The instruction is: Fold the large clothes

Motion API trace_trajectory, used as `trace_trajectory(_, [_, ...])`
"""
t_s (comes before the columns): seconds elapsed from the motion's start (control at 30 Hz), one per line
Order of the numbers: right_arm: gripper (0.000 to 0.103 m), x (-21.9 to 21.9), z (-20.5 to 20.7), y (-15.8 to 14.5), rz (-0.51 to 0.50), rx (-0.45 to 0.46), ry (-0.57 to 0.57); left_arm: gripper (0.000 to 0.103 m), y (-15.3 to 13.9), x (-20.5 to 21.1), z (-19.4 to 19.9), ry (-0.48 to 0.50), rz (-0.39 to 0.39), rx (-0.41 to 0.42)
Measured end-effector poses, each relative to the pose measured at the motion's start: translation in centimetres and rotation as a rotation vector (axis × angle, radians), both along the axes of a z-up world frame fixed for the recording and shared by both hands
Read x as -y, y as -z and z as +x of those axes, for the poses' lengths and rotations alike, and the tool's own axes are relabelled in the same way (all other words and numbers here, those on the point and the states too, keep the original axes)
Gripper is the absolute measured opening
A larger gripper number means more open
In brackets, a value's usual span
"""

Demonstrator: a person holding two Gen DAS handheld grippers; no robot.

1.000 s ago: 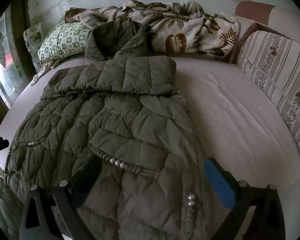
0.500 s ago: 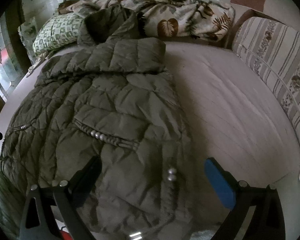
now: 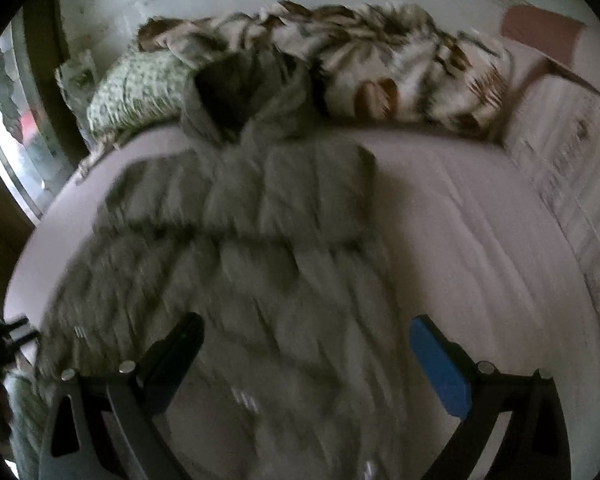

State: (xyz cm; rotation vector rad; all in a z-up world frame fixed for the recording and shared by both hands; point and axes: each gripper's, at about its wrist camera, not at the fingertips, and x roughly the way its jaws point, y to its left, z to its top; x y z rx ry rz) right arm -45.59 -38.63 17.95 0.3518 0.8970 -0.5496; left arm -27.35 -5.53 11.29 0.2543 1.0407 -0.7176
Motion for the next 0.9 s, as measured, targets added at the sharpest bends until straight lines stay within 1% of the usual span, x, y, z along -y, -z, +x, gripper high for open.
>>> trace_trajectory(0.1, [0.103,2.7,5.5,-1.0,0.007,0.005,-0.032,0.077,0.1,0.8,1.0,-0.001,-0.013,-0.012])
trace_trajectory(0.13, [0.103,3.4,6.6,-1.0,0.011,0.005,-0.033,0.077,0.1,1.0,1.2,-0.003,-0.017,-0.016])
trace_trajectory(0.2, [0.103,6.2,9.7,-0.8,0.048,0.013,-0.037,0.077,0.1,1.5,1.9,-0.004,-0.025,-0.023])
trace_trajectory(0.27, [0.103,9.0,12.9,-0.2,0.079,0.018,-0.024,0.077,0.0,2.0,2.7,-0.006,-0.031,-0.023])
trace_trajectory(0.33, [0.103,11.3,15.2,0.4,0.091,0.012,-0.013,0.077,-0.3,2.6,3.5,-0.008,-0.041,-0.023])
trace_trajectory(0.37, [0.103,13.0,17.1,1.0,0.105,0.004,-0.004,0.077,-0.5,2.9,4.0,-0.008,-0.045,-0.023])
trace_trajectory(0.53, [0.103,19.3,23.8,3.6,0.170,0.009,0.040,0.077,-0.9,4.8,6.0,-0.001,-0.063,-0.009])
trace_trajectory(0.67, [0.103,23.5,29.0,5.8,0.143,-0.018,0.078,0.077,-0.6,6.4,6.9,0.016,-0.060,-0.004])
trace_trajectory(0.77, [0.103,25.9,32.5,7.0,0.104,-0.036,0.094,0.077,0.1,7.3,7.5,0.033,-0.036,-0.001])
trace_trajectory(0.87, [0.103,27.7,35.1,7.8,0.052,-0.055,0.130,0.077,0.7,8.2,7.9,0.042,-0.013,0.006])
trace_trajectory(0.9, [0.103,28.2,35.8,8.1,0.064,-0.046,0.136,0.078,0.9,8.7,8.2,0.048,-0.005,0.006])
